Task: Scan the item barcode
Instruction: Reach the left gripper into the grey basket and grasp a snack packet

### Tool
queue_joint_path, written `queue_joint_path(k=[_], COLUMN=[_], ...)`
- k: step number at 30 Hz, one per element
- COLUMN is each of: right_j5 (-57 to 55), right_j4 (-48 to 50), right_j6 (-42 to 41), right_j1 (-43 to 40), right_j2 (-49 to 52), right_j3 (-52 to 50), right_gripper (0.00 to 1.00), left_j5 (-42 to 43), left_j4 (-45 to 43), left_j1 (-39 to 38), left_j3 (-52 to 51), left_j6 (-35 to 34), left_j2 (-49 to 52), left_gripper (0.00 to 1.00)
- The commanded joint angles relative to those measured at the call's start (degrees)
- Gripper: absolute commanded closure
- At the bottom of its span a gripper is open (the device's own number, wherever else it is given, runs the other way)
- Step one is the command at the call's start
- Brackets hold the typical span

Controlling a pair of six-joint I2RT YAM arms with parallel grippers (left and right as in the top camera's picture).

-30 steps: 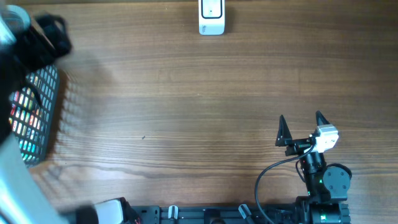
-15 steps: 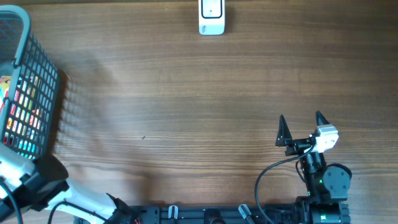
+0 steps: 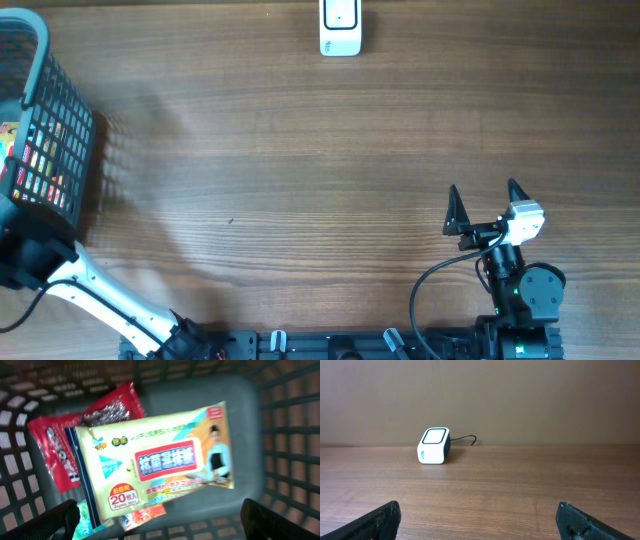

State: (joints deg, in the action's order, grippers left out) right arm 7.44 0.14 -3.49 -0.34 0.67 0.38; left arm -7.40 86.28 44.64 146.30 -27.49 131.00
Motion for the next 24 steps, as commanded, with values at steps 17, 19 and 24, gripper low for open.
queue_joint_path(k=[17,19,24], right_j5=[-0.5,-0.5,-0.5], right_j4=[0.2,0.2,0.2], right_j6=[0.5,0.5,0.5], right_j1=[-0.3,-0.3,-0.3], right_j2=[-0.4,-0.4,-0.4], right_j3=[-0.1,-0.1,-0.1], right_gripper=[0.0,0.0,0.0], left_j5=[0.3,0.3,0.3], left_j4=[-1.8,-3.0,-6.1], left_j1=[2.8,3.0,4.6], left_j3=[-18.7,-20.2,-24.7], left_j6=[-3.1,-3.0,-3.0], left_j2=[4.0,4.0,4.0], left_gripper=[0.0,0.0,0.0])
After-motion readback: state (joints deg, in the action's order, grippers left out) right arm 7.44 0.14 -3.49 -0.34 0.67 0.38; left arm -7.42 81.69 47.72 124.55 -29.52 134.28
